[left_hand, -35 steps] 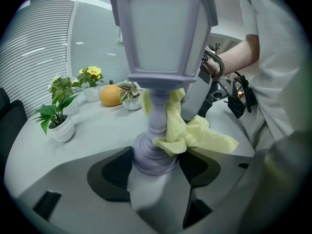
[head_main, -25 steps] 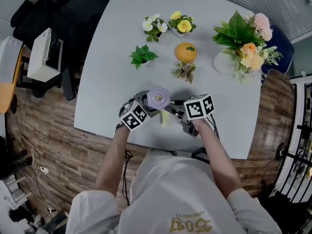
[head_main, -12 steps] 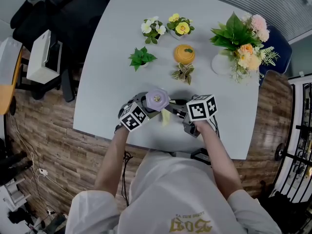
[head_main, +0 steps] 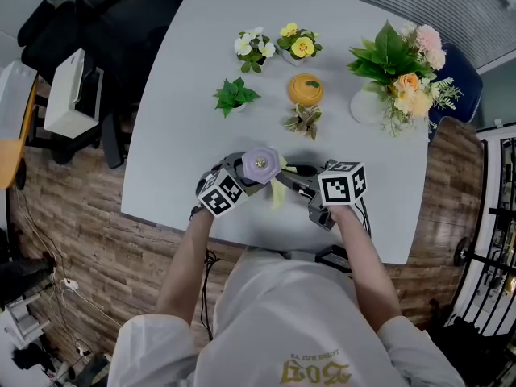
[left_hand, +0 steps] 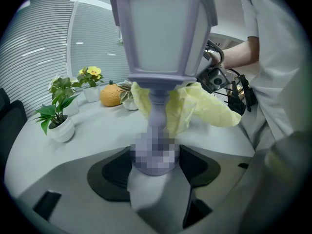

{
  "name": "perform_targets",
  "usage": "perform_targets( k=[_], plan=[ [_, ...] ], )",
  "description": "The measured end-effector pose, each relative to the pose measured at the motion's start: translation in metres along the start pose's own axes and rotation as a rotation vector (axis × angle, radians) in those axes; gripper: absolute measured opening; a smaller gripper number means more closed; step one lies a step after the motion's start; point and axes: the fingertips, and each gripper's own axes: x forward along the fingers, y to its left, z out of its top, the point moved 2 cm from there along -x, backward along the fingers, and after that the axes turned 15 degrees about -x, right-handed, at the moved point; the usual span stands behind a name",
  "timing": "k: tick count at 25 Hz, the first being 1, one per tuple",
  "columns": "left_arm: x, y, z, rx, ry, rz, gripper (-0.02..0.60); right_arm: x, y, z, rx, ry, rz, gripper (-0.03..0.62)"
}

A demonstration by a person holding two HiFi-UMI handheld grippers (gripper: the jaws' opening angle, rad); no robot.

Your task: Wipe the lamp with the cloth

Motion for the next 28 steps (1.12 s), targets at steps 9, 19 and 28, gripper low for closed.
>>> perform_targets(
  k=[9,19,28],
  plan=[
    [0.001,0.000,0.000,0.000,0.001,0.000,0.305,-0.019,0.006,0.017,0.040,-0.130,0.031,0.074],
    [0.000,0.000,0.000,0.002,-0.001,0.000,0.305,-0.016,0.003,0.025,0.067,-0.165,0.046,0.074],
    [0.000,0.000,0.001,0.002,0.000,0.001,0.305,-0.010,-0.006,0.025,0.099,-0.153,0.036,0.074]
  ],
)
